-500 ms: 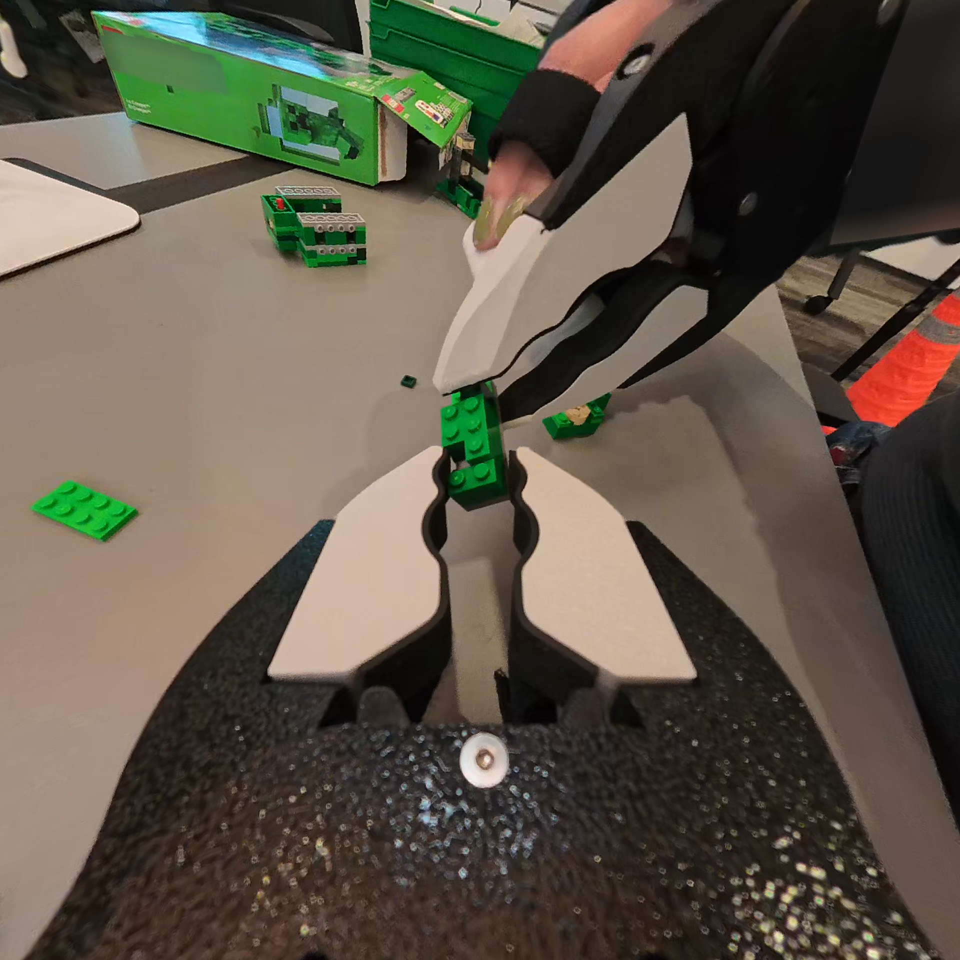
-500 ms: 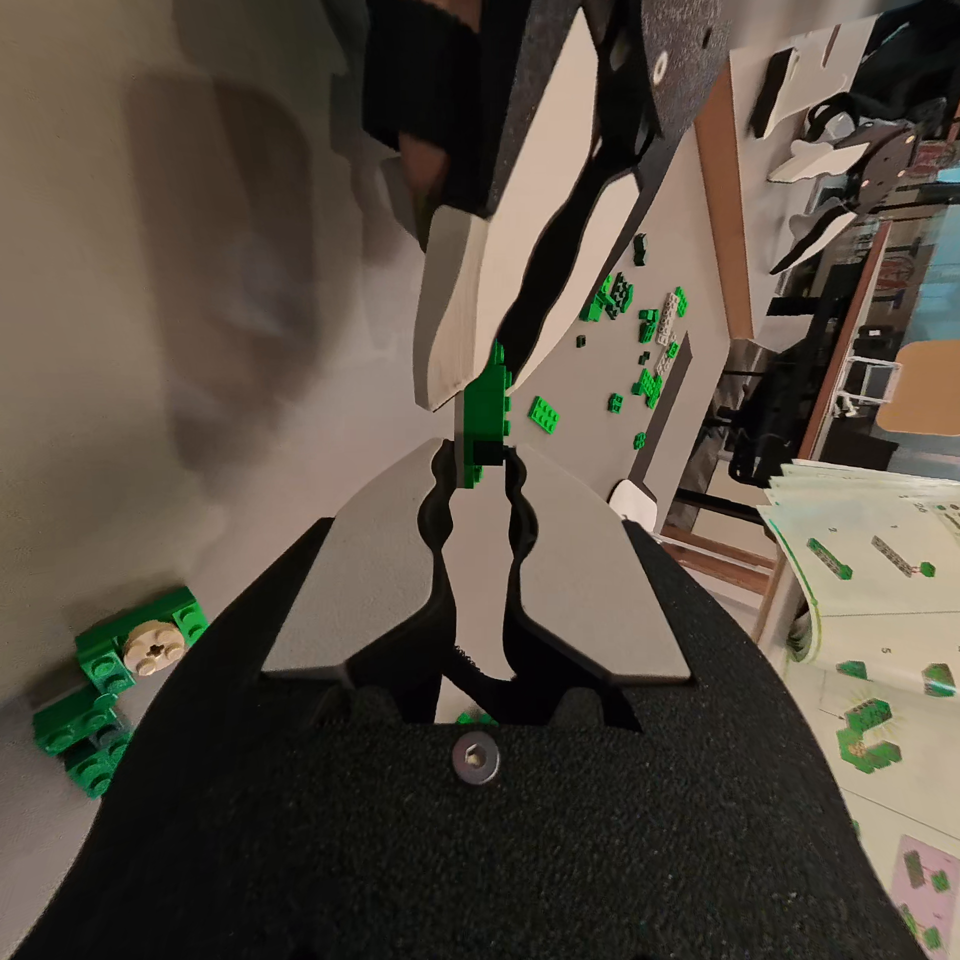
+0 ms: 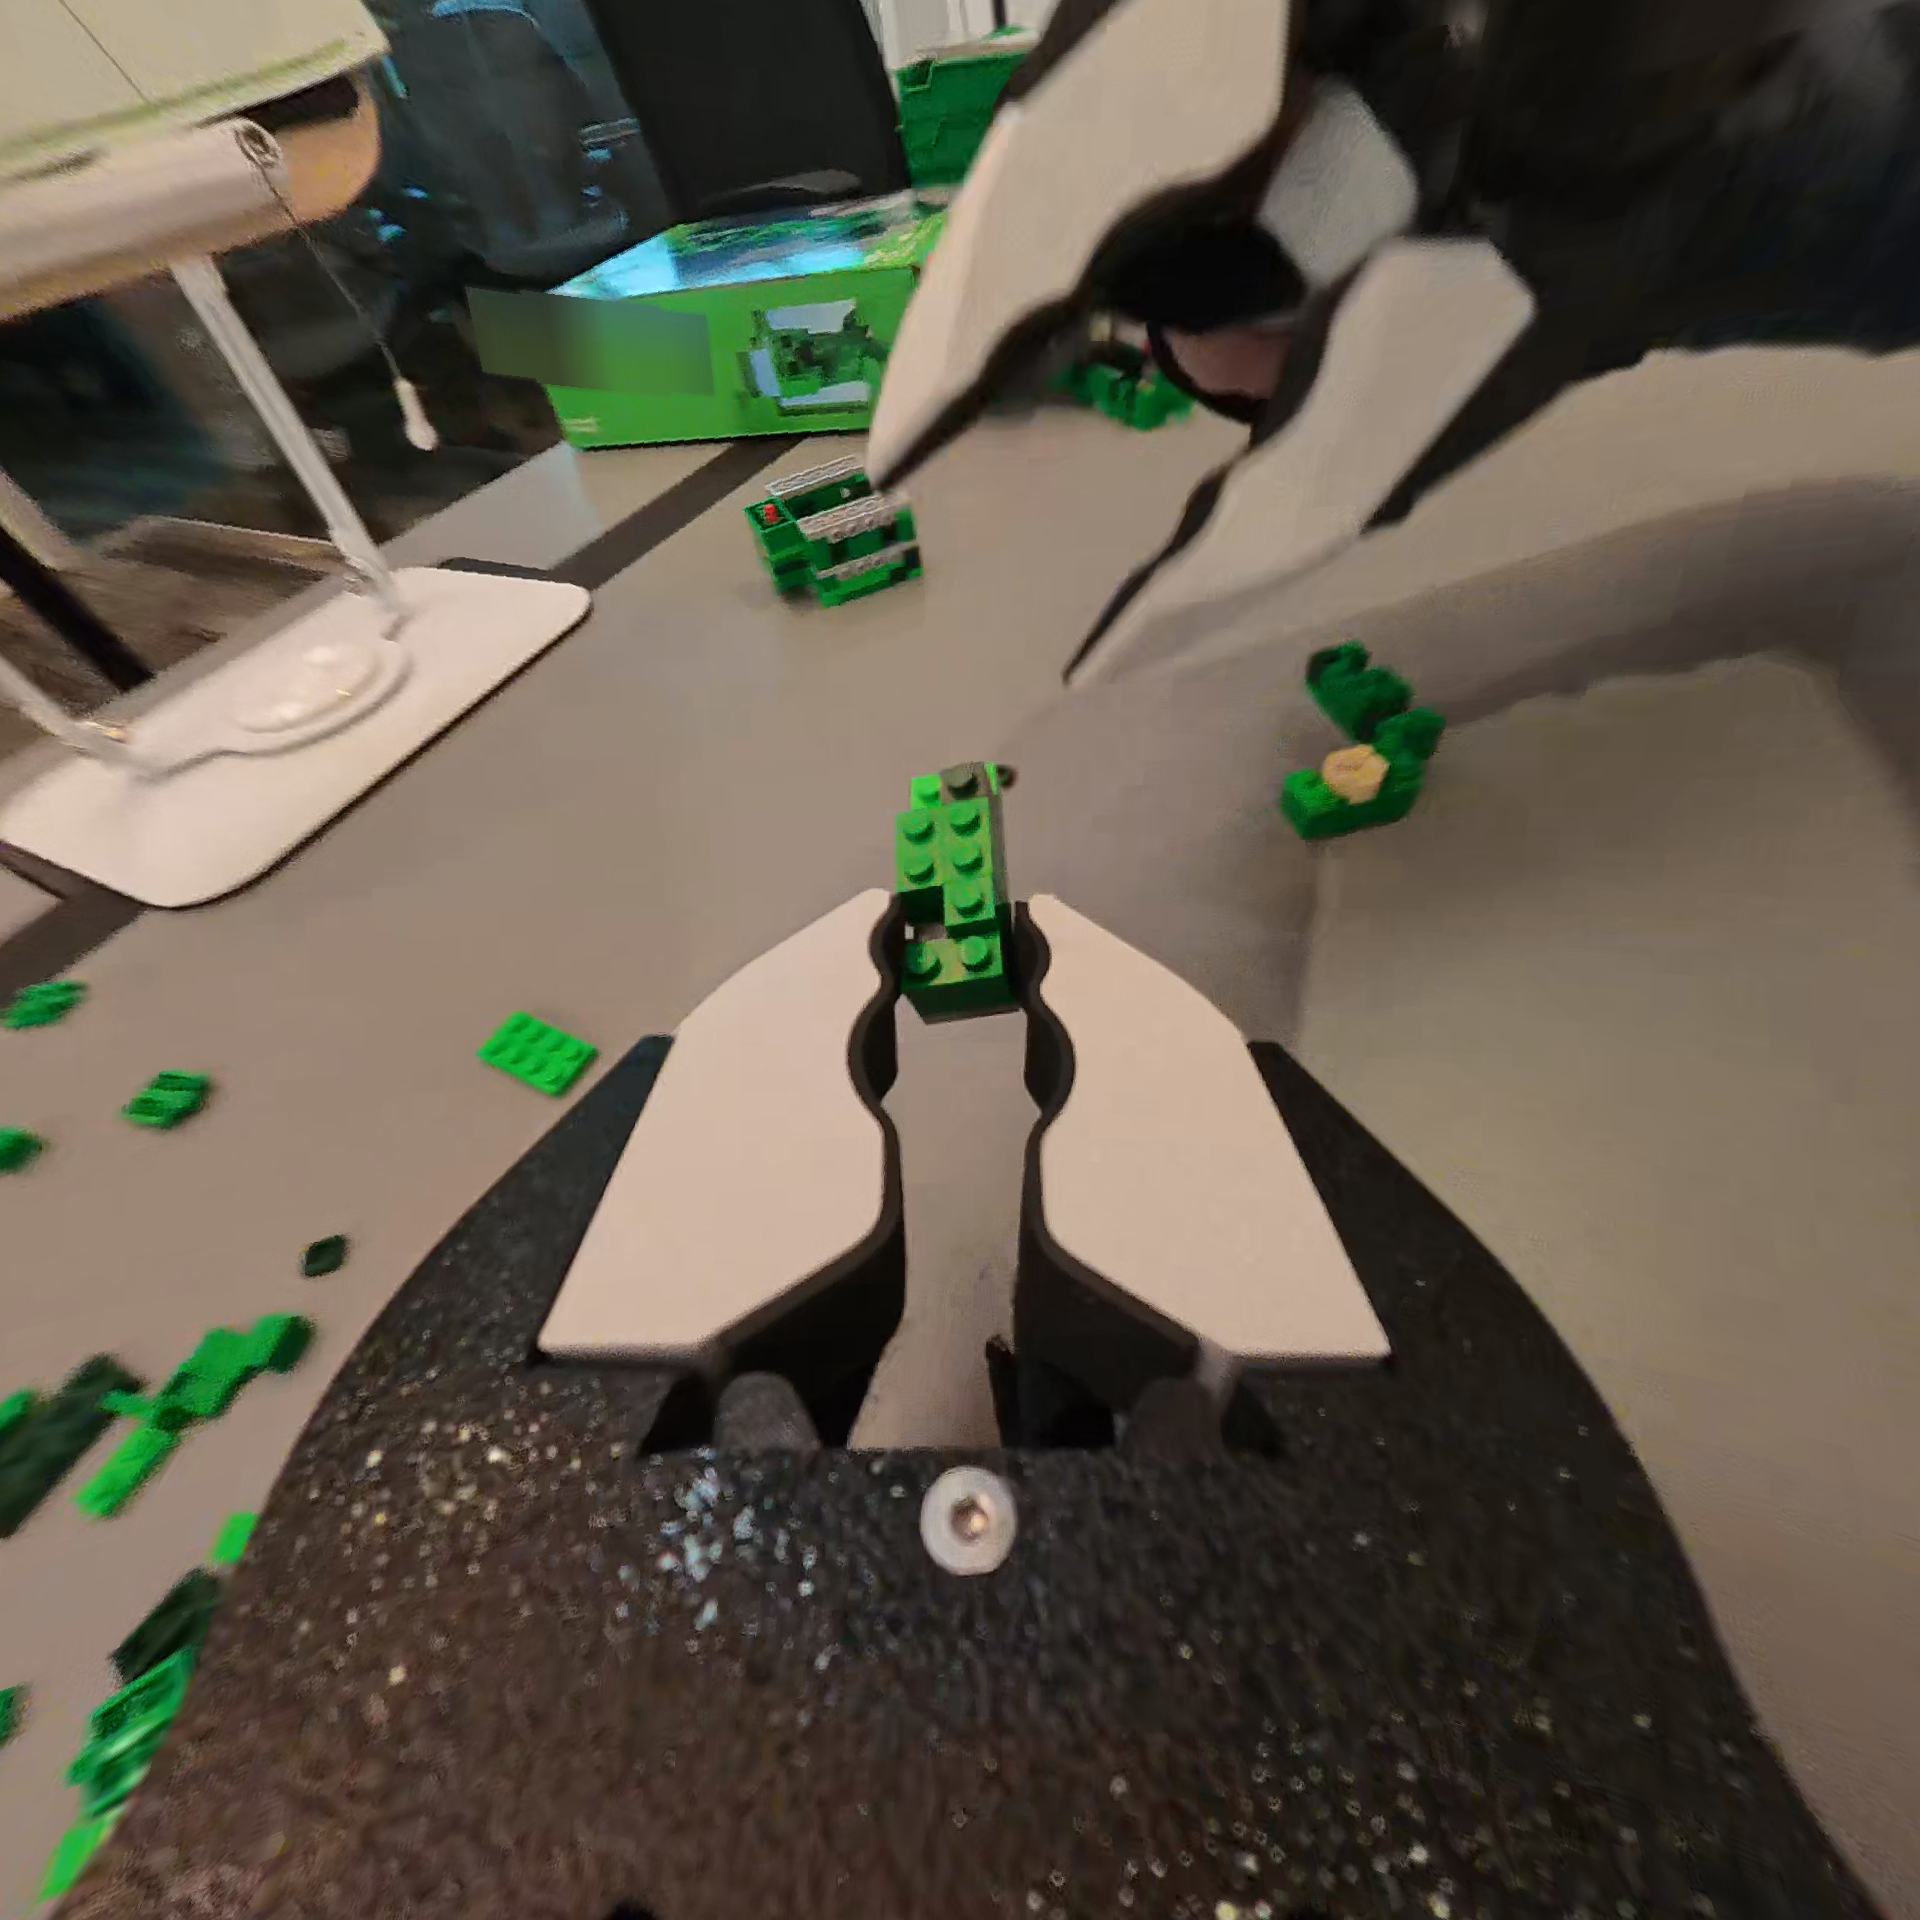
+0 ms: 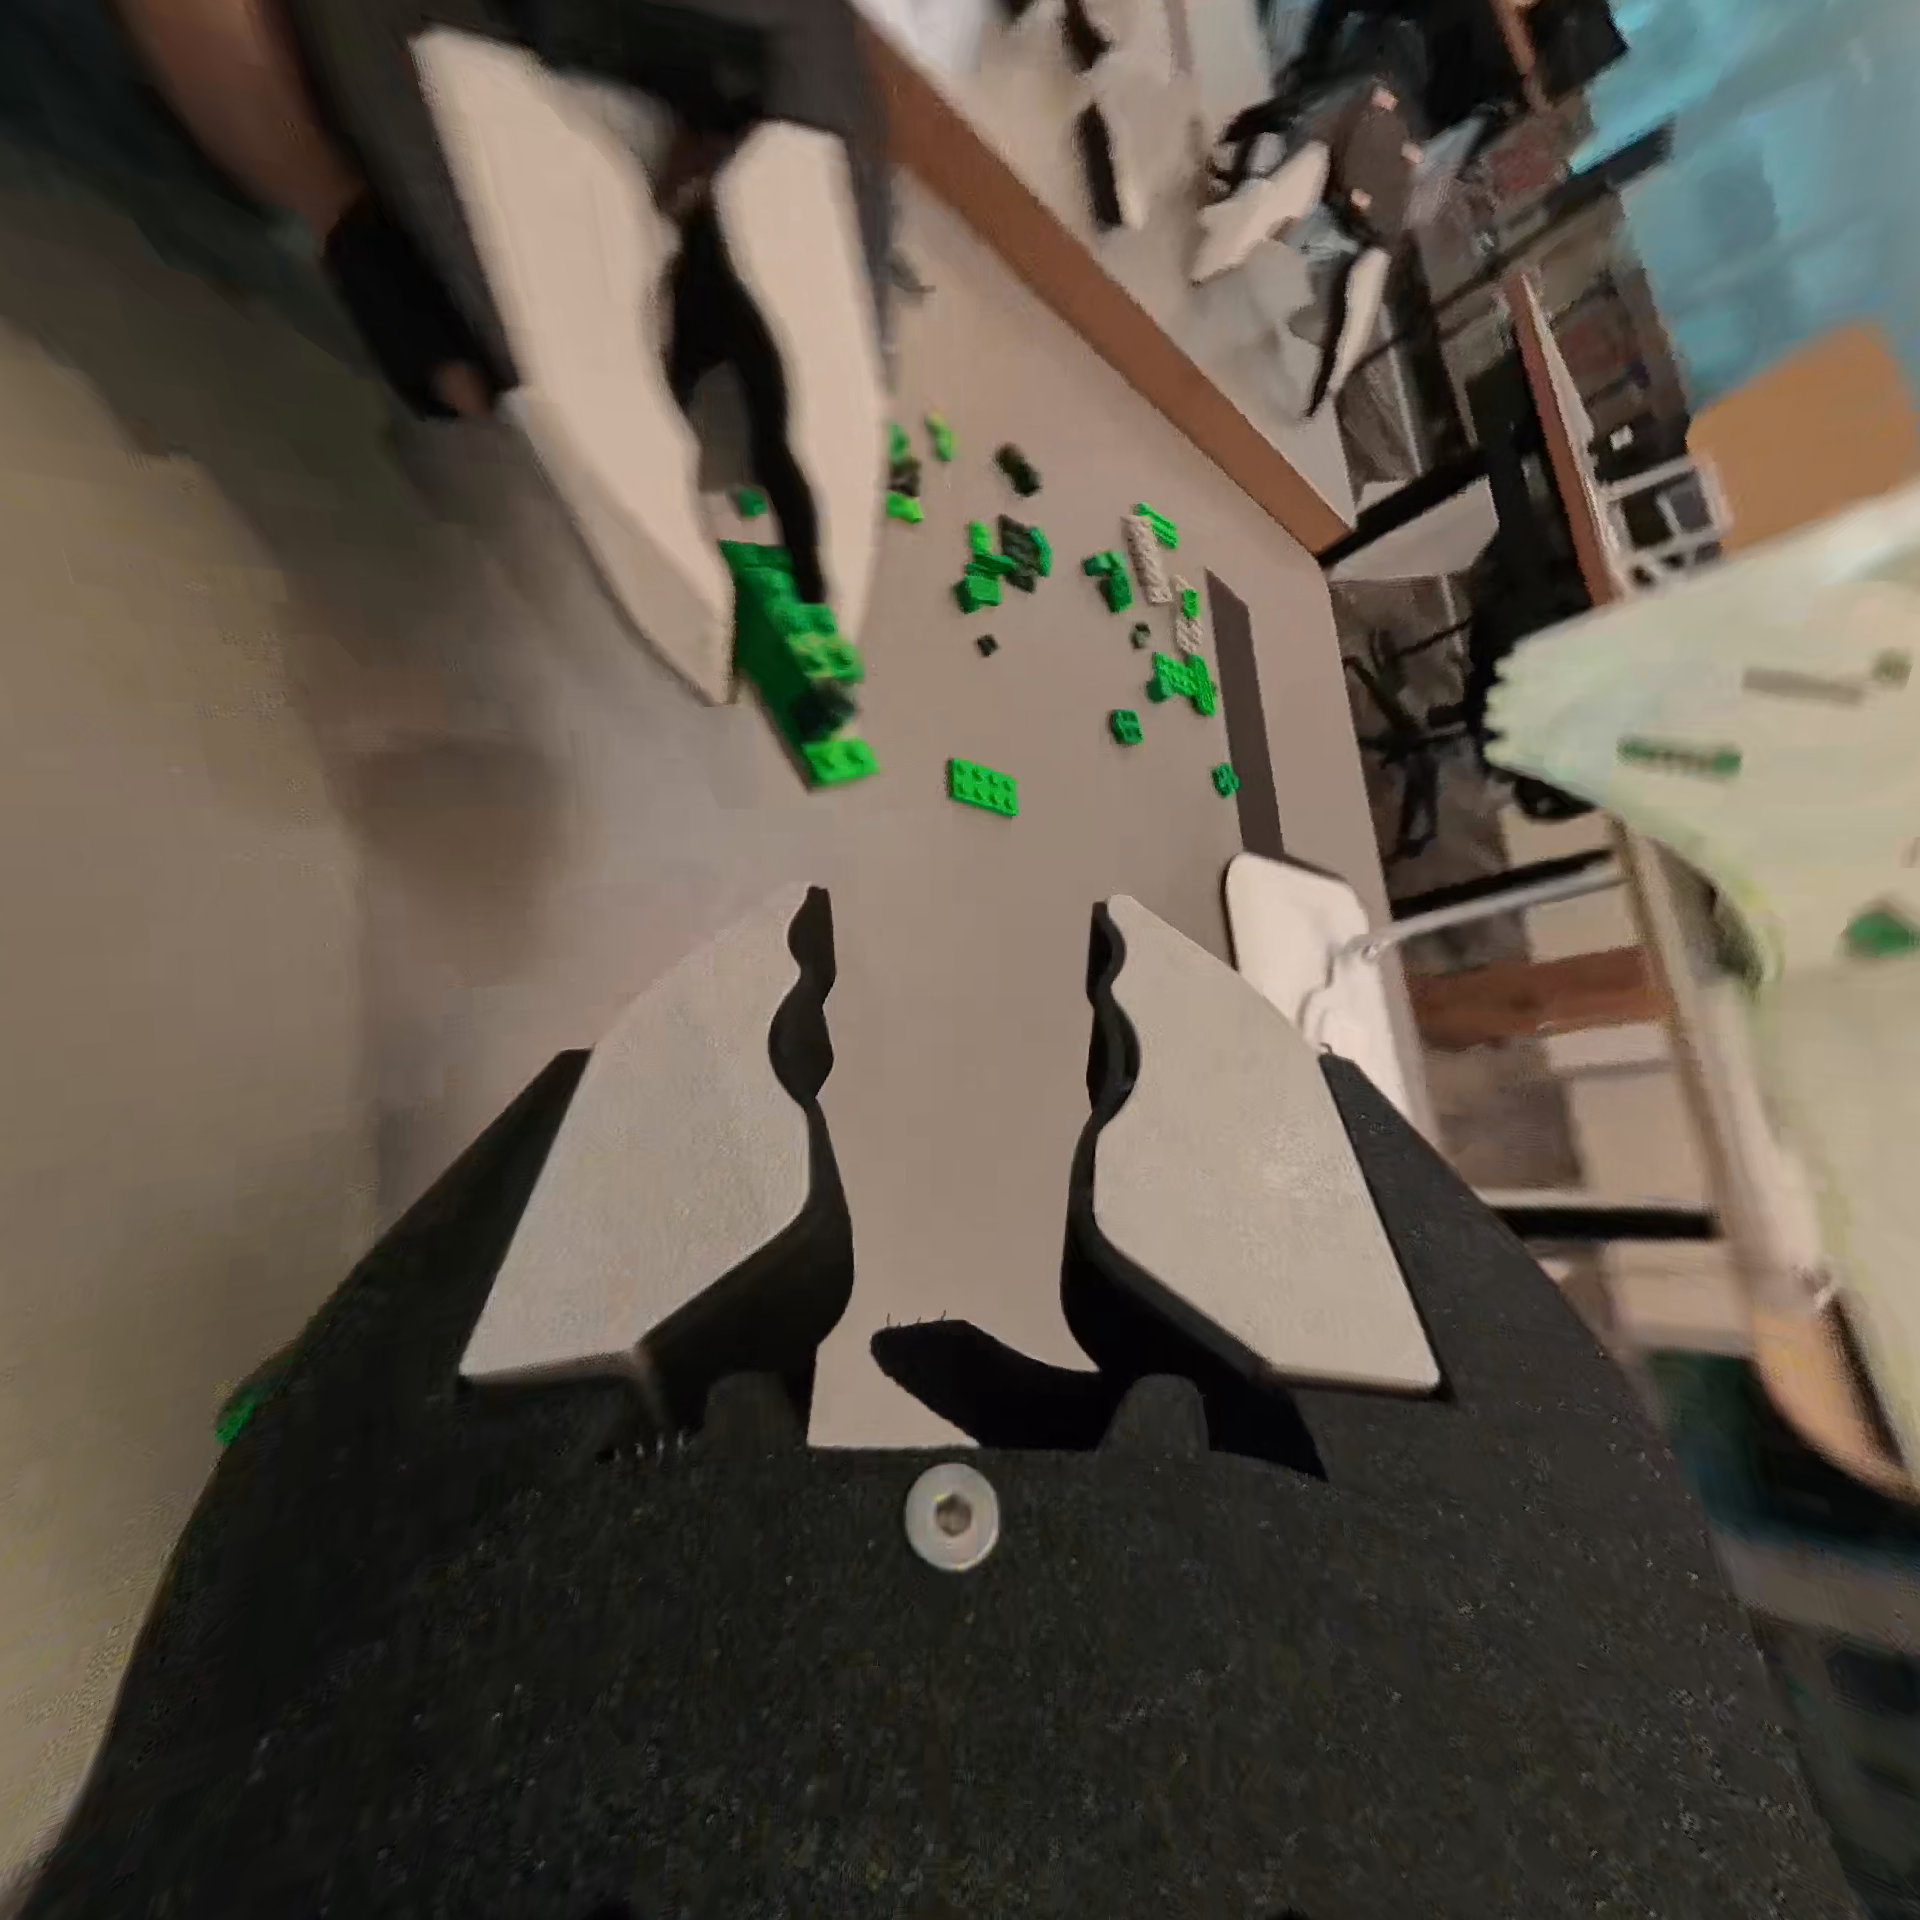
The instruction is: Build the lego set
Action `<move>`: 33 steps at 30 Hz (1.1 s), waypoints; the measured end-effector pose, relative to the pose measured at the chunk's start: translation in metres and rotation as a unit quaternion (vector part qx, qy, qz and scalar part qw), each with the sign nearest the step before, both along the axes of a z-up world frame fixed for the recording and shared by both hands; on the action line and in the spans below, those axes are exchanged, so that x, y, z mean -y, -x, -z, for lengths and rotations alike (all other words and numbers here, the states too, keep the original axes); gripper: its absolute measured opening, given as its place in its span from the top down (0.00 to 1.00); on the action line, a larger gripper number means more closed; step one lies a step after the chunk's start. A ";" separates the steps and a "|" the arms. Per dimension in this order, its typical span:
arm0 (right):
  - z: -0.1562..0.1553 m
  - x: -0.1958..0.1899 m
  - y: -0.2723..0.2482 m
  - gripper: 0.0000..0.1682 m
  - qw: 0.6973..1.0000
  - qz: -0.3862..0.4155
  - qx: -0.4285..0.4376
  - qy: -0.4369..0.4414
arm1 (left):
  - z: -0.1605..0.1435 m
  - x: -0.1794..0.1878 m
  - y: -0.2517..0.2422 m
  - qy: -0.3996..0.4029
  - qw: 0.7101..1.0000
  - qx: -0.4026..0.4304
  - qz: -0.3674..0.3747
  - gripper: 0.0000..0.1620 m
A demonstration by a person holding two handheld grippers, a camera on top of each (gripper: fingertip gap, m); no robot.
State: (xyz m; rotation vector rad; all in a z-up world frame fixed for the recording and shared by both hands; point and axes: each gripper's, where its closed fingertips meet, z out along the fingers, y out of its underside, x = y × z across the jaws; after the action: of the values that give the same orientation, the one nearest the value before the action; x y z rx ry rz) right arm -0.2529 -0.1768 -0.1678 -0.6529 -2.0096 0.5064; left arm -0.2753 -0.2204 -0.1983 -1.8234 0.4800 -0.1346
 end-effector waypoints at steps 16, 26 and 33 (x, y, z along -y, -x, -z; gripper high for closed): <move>0.003 -0.098 0.054 0.74 0.933 0.089 -0.187 0.294 | 0.012 -0.047 0.041 0.022 0.989 0.010 -0.146 0.88; -0.008 -0.096 0.042 0.82 0.924 0.051 -0.247 0.287 | 0.019 -0.036 0.048 0.015 0.988 -0.033 -0.152 0.88; -0.014 -0.102 0.038 0.83 0.917 0.061 -0.271 0.288 | 0.017 -0.032 0.043 -0.002 0.987 -0.091 -0.135 0.88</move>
State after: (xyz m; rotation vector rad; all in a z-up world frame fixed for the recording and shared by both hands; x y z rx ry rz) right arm -0.2914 -0.0748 -0.1541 -0.8670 -1.2791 1.0922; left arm -0.3179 -0.1882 -0.2158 -1.8872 0.3531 0.2197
